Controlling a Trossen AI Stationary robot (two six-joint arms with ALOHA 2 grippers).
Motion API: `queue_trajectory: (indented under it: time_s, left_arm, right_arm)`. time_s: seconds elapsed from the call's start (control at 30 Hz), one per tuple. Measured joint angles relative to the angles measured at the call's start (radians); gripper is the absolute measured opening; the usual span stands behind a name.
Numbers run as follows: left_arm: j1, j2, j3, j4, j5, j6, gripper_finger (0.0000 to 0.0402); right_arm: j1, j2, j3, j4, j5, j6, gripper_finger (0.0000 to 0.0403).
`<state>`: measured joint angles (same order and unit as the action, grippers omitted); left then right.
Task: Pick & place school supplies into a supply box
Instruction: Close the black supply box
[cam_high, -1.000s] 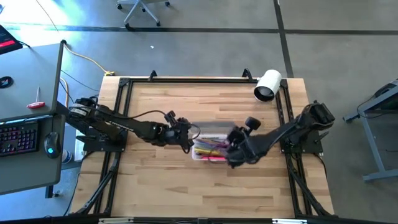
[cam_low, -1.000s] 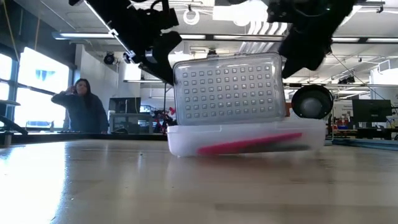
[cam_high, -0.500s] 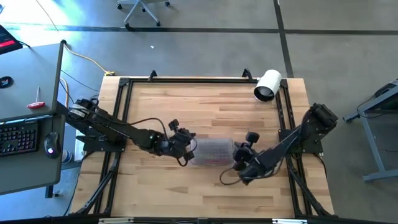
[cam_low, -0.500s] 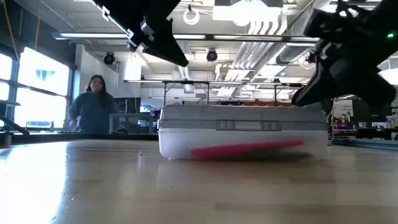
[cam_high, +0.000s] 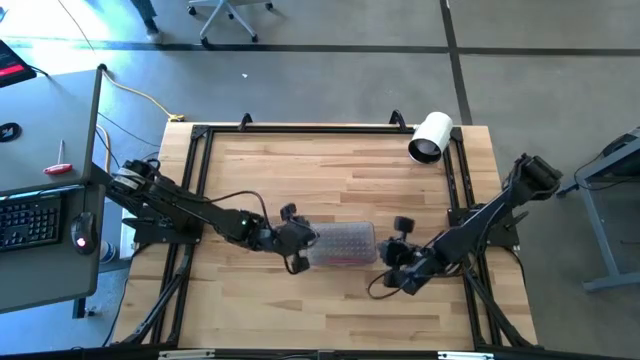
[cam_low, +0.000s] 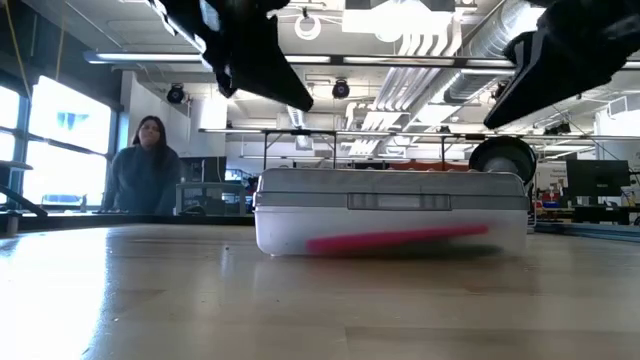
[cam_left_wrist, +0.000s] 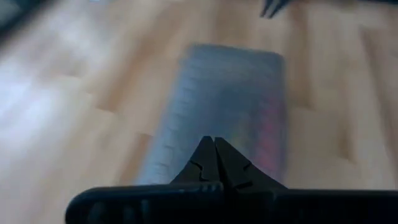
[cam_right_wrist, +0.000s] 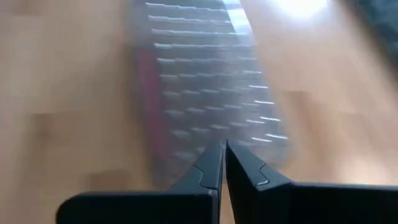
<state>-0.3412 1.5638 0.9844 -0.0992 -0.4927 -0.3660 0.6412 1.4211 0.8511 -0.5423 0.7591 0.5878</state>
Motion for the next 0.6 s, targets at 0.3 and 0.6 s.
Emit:
queue_trajectory:
  time_s: [0.3,0.6]
  left_arm:
    - [0.000,0.177,0.003,0.052,0.210,0.003,0.0010]
    - [0.000,0.231,0.005,0.071,0.179,-0.001,0.0011]
  right_arm:
    - [-0.133,-0.002,-0.289,0.704,-0.348,-0.203,0.0000]
    - [-0.190,-0.009,-0.392,0.794,-0.396,-0.202,0.0000]
